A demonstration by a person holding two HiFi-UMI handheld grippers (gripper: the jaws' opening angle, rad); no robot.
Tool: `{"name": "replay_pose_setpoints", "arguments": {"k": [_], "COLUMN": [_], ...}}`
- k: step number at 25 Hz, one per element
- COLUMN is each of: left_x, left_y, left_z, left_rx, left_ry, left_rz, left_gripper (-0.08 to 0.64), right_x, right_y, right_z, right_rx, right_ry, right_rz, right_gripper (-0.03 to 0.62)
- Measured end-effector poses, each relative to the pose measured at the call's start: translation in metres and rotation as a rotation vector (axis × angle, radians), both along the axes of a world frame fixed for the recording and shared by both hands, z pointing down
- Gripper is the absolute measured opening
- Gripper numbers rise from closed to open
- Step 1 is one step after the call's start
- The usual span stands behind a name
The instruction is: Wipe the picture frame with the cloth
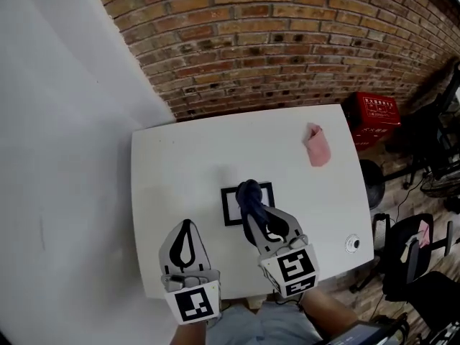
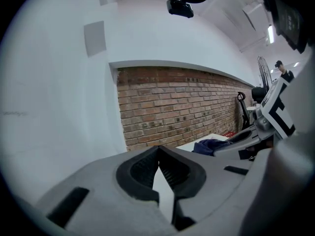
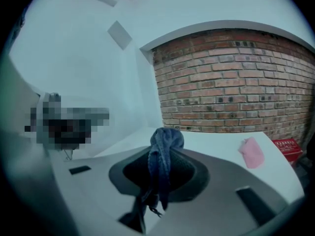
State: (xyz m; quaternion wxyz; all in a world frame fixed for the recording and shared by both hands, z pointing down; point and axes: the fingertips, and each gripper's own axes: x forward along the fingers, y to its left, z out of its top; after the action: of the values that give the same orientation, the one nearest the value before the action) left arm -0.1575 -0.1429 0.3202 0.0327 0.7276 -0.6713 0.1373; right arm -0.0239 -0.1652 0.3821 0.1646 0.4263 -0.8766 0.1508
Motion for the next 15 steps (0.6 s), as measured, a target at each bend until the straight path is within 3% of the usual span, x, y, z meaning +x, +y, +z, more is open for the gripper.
{"name": "replay_pose_setpoints", "arguments": {"k": [15], "left_x": [-0.052], "left_y": [0.009], "left_z": [0.064], "left_rx": [-0.137], "left_ry": [-0.010], "left_rz": [-0.039], "left_gripper": [0.009], "right_x": [-0.050], "right_y": [-0.002], "right_z": [0.066], "right_rx": [-0.125], "right_ry": [0.028], "right_rz": [-0.048], "right_gripper": [0.077]}}
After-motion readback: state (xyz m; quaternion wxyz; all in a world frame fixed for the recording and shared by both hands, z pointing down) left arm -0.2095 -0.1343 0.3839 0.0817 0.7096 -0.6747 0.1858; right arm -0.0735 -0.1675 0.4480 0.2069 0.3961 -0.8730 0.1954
